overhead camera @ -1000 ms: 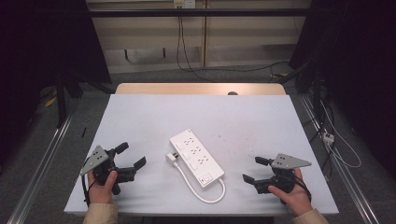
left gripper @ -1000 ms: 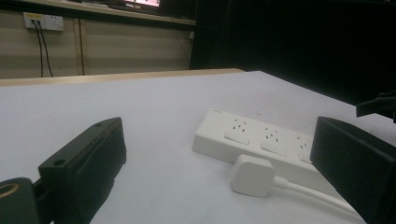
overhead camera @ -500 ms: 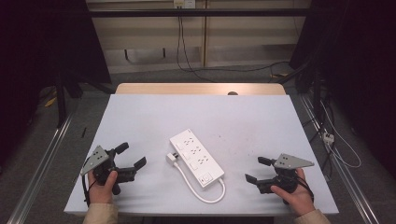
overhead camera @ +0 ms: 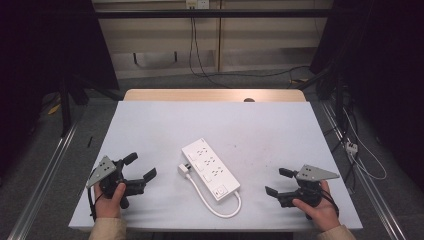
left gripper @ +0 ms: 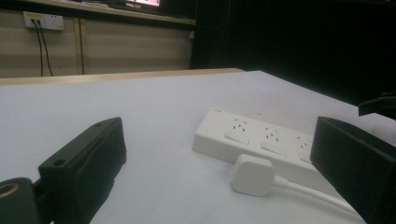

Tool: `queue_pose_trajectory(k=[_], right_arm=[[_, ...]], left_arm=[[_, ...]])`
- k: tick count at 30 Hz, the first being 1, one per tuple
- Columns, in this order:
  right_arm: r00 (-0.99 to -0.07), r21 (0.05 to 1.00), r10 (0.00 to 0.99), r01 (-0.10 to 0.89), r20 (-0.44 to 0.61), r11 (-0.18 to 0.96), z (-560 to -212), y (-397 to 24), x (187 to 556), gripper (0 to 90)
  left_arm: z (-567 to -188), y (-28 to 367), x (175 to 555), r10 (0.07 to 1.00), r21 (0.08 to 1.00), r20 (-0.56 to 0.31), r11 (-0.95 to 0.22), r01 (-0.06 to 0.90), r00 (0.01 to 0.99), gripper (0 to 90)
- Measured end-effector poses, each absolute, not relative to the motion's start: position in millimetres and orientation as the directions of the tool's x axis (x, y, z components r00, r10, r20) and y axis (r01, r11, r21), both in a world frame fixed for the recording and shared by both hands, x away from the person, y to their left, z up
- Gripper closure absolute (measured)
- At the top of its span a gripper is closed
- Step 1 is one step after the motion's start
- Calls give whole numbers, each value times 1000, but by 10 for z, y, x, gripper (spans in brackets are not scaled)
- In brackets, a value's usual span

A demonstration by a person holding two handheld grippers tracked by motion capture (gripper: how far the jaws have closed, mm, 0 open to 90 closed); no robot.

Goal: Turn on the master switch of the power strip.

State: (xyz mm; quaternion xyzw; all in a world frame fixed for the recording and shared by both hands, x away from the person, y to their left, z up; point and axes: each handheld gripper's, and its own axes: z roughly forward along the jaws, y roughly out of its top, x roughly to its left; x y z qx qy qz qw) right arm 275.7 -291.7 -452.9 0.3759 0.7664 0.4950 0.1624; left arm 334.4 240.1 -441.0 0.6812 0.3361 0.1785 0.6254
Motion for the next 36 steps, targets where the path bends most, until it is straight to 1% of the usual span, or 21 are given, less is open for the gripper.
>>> queue_pose_trajectory(k=[36], right_arm=[[-626, 878, 771, 429, 118, 213, -4540, -3090, 2702, 130]], left_arm=[[-4406, 2399, 3344, 682, 972, -176, 6, 235, 710, 32]])
